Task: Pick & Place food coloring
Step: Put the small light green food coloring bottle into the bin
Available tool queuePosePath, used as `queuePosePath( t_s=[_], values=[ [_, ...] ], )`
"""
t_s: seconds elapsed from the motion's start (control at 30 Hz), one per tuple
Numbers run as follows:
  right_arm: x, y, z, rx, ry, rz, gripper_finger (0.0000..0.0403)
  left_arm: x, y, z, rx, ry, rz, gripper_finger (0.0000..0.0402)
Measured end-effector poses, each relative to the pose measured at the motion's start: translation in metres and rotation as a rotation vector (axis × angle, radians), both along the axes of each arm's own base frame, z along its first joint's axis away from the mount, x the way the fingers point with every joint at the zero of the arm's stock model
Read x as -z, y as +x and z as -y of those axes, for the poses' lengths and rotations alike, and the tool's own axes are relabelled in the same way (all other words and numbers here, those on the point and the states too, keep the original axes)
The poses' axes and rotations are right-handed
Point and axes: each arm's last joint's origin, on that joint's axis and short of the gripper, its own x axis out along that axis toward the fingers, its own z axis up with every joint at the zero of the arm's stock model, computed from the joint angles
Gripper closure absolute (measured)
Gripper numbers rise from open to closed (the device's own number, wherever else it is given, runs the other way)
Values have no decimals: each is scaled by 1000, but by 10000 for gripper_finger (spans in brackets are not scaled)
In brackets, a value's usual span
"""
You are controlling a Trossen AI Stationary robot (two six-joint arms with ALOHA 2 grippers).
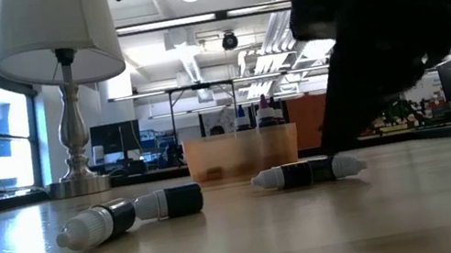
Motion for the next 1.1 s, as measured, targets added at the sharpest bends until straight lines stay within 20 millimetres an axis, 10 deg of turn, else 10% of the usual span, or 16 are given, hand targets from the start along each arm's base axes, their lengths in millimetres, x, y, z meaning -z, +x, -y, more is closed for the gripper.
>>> queuePosePath(
  t_s=[0.57,0.93,1.1],
  values=[
    [23,7,-1,2,-72,-17,339,50,-6,3,-106,-18,8,255],
    [-79,57,53,41,-342,269,318,52,-5,4,-82,-2,9,255],
    [-75,76,100,97,-412,217,329,52,-4,4,-72,27,16,255]
  ],
)
